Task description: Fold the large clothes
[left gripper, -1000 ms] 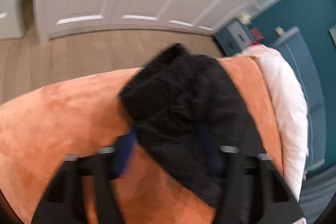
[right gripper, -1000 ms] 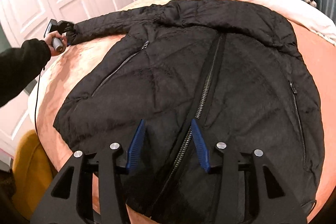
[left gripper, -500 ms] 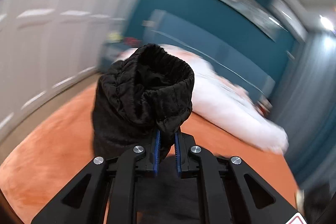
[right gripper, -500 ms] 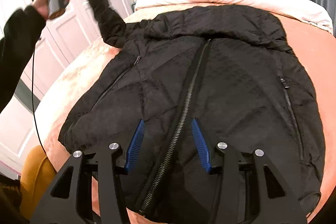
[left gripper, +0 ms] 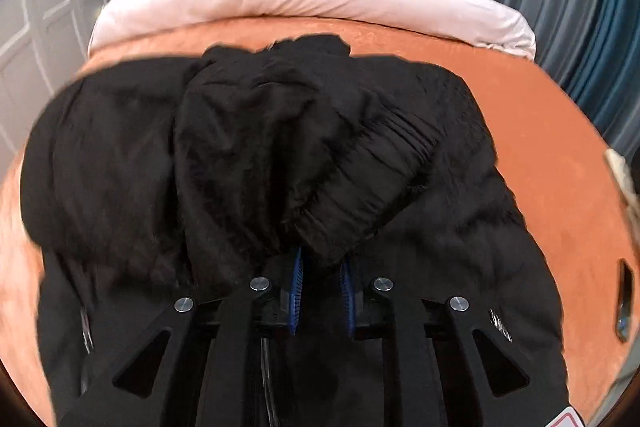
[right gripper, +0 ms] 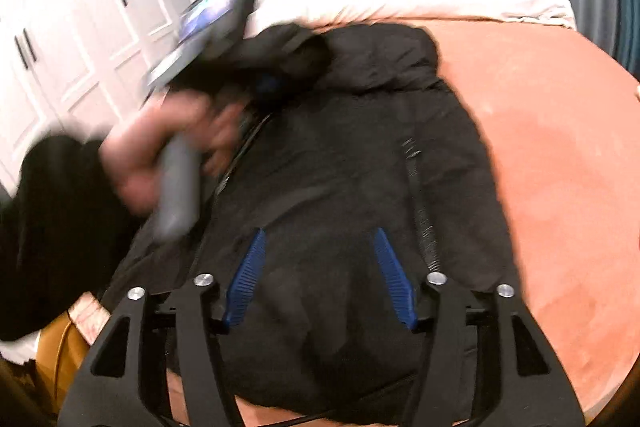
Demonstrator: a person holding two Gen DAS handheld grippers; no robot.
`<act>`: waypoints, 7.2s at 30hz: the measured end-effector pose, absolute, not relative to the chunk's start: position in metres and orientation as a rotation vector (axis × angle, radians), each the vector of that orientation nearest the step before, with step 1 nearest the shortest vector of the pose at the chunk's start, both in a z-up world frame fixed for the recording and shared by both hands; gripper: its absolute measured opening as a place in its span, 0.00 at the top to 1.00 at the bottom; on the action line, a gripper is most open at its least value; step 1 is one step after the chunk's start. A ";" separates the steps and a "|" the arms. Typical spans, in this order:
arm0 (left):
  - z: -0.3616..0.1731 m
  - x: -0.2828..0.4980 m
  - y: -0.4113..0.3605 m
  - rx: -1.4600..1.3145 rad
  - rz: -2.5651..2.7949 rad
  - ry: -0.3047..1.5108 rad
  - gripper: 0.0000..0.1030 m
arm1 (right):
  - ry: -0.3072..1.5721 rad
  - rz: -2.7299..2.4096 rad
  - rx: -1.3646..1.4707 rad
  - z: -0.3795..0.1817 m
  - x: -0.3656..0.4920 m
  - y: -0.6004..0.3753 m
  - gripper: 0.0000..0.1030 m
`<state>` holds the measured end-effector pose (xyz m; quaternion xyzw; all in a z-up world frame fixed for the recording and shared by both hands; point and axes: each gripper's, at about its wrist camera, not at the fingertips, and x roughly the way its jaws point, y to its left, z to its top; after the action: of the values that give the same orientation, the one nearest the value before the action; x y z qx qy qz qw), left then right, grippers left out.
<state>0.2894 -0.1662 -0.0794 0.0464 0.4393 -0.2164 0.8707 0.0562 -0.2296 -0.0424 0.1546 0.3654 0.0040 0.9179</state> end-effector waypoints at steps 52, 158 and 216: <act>-0.013 0.331 0.041 -0.240 -0.186 0.752 0.36 | 0.571 -0.104 0.325 0.021 0.303 -0.301 0.97; -0.111 -0.028 0.147 -0.020 -0.333 1.265 0.91 | 1.156 -0.044 0.340 -0.076 -0.131 -0.235 0.76; 0.028 0.058 -0.047 -0.512 -0.727 0.716 0.29 | 0.753 0.359 0.237 0.145 -0.073 -0.238 0.23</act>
<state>0.0582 -0.0465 0.0280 -0.2423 0.3388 -0.3441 0.8415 -0.0731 -0.2380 0.1453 0.1149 0.3650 0.1737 0.9074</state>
